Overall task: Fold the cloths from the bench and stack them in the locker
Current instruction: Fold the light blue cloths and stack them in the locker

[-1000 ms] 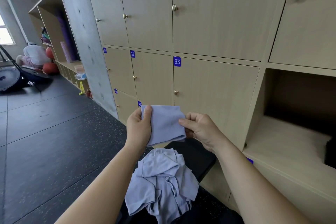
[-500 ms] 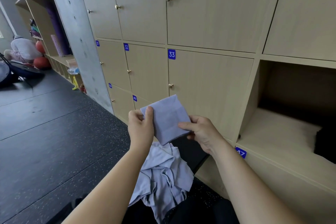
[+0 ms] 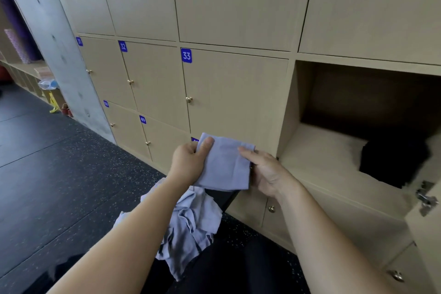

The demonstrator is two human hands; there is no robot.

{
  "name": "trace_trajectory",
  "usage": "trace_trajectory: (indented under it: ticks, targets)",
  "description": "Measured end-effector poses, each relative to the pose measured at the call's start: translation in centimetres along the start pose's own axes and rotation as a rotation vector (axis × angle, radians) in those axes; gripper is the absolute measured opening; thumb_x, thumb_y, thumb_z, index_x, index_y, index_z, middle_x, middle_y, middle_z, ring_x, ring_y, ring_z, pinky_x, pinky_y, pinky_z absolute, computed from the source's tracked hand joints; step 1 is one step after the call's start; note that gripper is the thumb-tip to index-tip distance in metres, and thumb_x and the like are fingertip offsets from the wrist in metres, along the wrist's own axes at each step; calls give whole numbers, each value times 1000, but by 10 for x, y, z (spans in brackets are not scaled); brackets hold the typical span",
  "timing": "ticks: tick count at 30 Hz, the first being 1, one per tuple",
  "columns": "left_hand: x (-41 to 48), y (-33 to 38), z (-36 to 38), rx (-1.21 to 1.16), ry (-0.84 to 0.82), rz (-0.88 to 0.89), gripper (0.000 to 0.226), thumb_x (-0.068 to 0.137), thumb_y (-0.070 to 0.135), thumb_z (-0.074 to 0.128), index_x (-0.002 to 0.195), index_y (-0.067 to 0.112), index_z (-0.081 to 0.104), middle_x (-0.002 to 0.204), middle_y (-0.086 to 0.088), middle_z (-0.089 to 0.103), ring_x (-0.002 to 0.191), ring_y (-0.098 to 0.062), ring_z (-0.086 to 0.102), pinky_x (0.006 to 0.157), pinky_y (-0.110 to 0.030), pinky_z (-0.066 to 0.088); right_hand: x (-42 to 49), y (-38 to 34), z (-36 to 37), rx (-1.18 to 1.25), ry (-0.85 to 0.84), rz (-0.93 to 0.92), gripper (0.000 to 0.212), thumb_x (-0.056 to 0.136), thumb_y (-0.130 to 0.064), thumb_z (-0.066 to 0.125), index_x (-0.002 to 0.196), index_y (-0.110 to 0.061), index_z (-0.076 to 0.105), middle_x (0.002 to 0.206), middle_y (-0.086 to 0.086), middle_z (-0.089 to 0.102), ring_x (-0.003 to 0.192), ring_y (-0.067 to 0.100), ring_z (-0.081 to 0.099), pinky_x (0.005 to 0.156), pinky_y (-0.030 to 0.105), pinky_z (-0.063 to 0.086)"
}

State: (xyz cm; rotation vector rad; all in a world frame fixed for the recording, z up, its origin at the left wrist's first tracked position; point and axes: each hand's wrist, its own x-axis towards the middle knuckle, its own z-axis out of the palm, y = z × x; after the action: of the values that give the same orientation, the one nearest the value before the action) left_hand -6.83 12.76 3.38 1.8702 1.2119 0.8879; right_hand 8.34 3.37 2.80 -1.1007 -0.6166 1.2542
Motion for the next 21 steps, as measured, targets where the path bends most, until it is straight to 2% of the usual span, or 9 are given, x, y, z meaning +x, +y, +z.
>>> trace_trajectory:
  ticks: [2,5,8,10,12,14,16,18,21]
  targets:
    - [1,3,19,-65,2,-7,50,98,42,52,64,10,34,60,-4,32,56,-17,29,50,-29,23,-7,2,-15,39,27,-8,19,95,-15,57,108,-7,67,108,11,72,91,20,70,78,31,57]
    - [0,13,54,-146,-12,-30,50,99,39,51,61,11,34,57,1,32,53,-14,30,45,-21,25,-11,4,-40,77,182,-88,23,94,-8,56,113,2,64,112,16,69,89,22,69,75,29,57]
    - [1,20,91,-170,-51,-32,48,100,38,50,61,11,37,57,1,35,54,-13,32,44,-18,26,-17,3,-71,63,287,-134,21,94,-10,58,109,2,66,106,14,72,86,20,70,69,27,58]
    - [4,24,116,-167,-73,-30,47,100,39,49,66,8,43,60,-4,38,57,-15,36,50,-23,28,-23,1,-94,27,268,-129,18,94,-11,59,106,-2,68,98,9,75,84,17,71,66,25,56]
    - [9,29,139,-177,-104,-42,46,99,41,48,68,7,45,60,-4,41,58,-16,37,53,-28,29,-27,1,-118,-65,267,-121,14,93,-6,59,102,-6,69,97,8,75,87,18,70,73,28,56]
    - [13,31,163,-201,-176,-62,47,98,42,49,68,8,43,59,-1,42,56,-15,39,52,-27,31,-25,4,-143,-157,374,-159,13,90,-2,60,98,-6,70,97,11,73,88,23,68,80,34,52]
    - [16,32,186,-278,-333,-119,45,94,46,55,79,3,52,68,-1,54,63,-14,52,58,-27,44,-20,8,-167,-170,536,-205,9,87,0,63,90,-3,71,87,12,70,81,23,61,77,36,47]
    - [18,32,209,-372,-490,-187,30,91,35,64,108,12,59,95,2,70,86,-14,68,76,-31,55,-11,14,-190,-152,665,-233,4,84,1,65,85,2,69,80,12,63,76,21,54,72,36,42]
    - [22,27,244,-364,-553,-158,54,87,7,65,128,30,40,112,-2,65,101,-20,66,78,-28,53,3,20,-224,-162,778,-266,3,82,1,68,80,-1,68,77,10,63,73,20,54,69,35,43]
